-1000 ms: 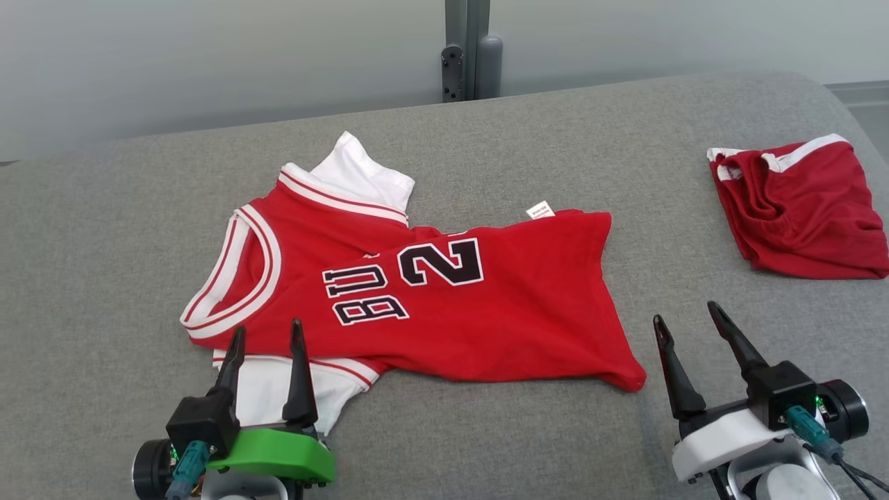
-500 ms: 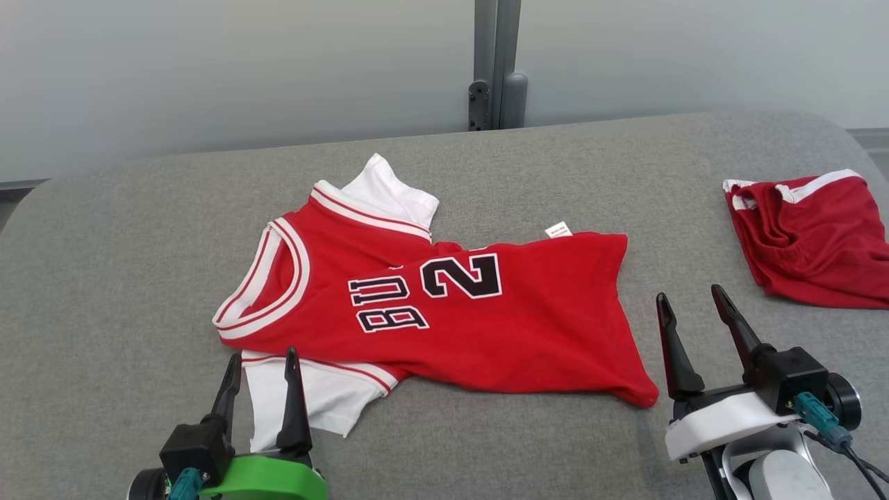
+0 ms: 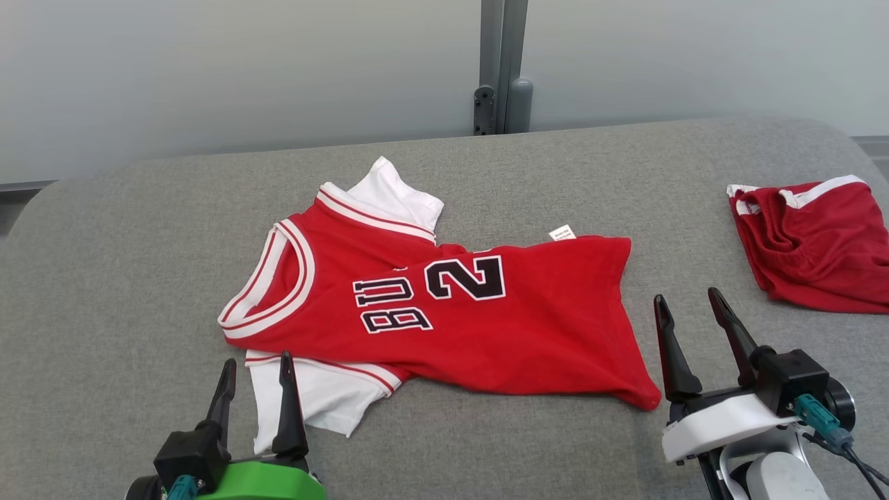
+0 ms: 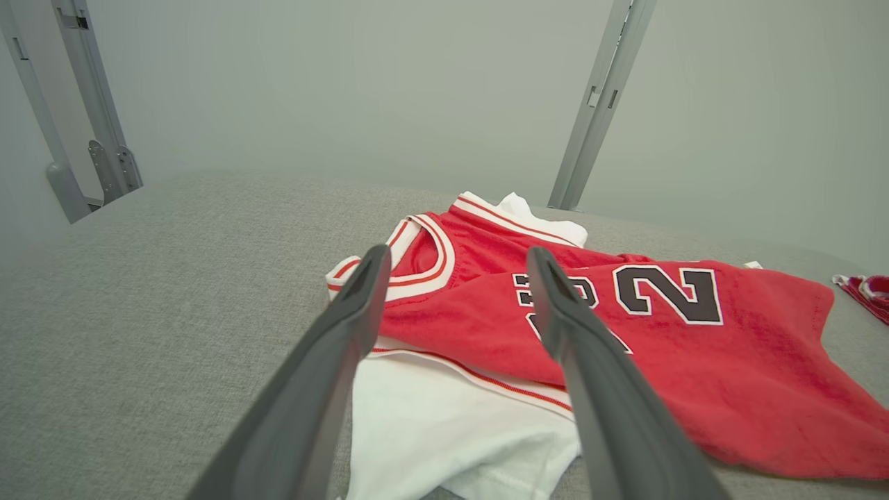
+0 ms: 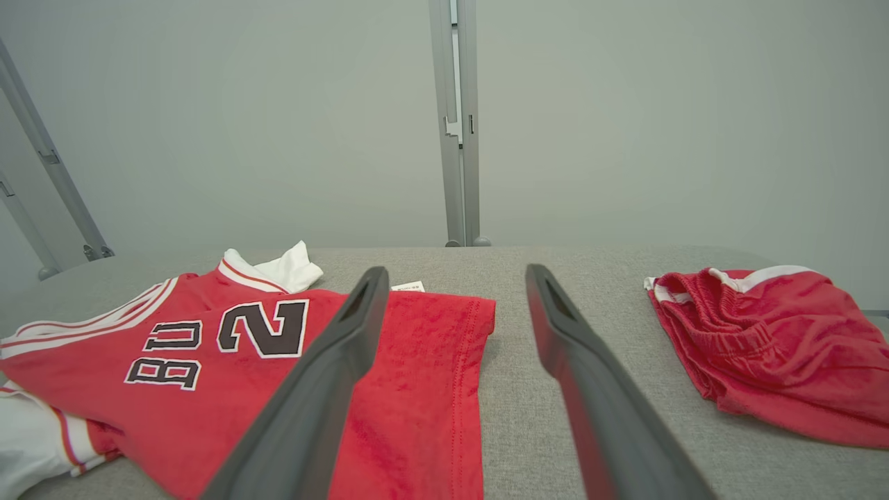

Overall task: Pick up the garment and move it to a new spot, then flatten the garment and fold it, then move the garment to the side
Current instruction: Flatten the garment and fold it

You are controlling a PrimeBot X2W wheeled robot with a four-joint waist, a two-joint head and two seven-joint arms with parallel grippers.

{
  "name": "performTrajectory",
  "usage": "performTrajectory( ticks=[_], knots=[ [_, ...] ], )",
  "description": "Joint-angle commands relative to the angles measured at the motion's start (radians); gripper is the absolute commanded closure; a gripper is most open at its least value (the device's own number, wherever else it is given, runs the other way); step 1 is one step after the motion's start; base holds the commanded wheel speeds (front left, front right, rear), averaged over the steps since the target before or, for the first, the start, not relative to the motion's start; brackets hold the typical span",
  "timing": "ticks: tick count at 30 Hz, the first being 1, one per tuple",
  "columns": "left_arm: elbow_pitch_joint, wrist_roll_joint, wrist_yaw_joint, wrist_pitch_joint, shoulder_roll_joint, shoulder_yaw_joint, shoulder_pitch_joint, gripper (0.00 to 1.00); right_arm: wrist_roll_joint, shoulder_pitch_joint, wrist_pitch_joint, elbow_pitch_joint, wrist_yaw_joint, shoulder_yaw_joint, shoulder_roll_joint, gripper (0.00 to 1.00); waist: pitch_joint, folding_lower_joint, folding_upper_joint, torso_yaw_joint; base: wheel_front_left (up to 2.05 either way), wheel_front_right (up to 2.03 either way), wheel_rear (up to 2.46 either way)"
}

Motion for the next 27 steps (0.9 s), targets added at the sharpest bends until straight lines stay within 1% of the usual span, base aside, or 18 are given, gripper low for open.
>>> performTrajectory(
  ticks=[1,11,14,17,19,22,27],
  knots=[
    [-0.002,0.015,-0.003,0.000,0.001,0.000,0.010,0.00,0.005,0.003,-0.004,0.003,-0.001,0.002,-0.001,0.00,0.000,0.0000,0.0000,-0.001,0.00,0.00,0.00],
    [0.010,0.017,-0.010,0.000,-0.004,-0.006,0.002,0.00,0.014,0.000,-0.005,-0.004,-0.001,0.000,-0.001,0.00,-0.001,0.0000,0.0000,-0.002,0.00,0.00,0.00],
    [0.023,0.010,-0.001,0.000,-0.001,0.001,0.010,0.00,0.015,0.001,-0.005,-0.007,-0.001,-0.001,-0.001,0.00,0.002,0.0000,0.0000,-0.001,0.00,0.00,0.00],
    [0.060,-0.002,0.006,0.038,0.009,0.006,0.027,0.00,0.016,0.000,-0.005,-0.011,-0.001,-0.003,0.000,0.00,0.010,0.0000,0.0000,0.002,0.00,0.00,0.00],
    [0.095,-0.012,0.013,0.086,0.016,0.010,0.034,0.00,0.016,-0.003,-0.005,-0.012,-0.001,-0.002,0.000,0.00,0.017,0.0000,0.0000,0.003,0.00,0.00,0.00],
    [0.141,-0.041,0.007,0.142,0.018,0.012,0.041,0.00,0.019,-0.005,-0.005,-0.013,-0.001,0.002,-0.001,0.00,0.025,0.0000,0.0000,0.003,0.00,0.00,0.00],
    [0.188,-0.088,-0.008,0.150,0.006,0.030,0.039,0.00,0.020,-0.008,-0.005,-0.014,-0.001,0.002,-0.001,0.00,0.033,0.0000,0.0000,0.002,0.00,0.00,0.00]
  ],
)
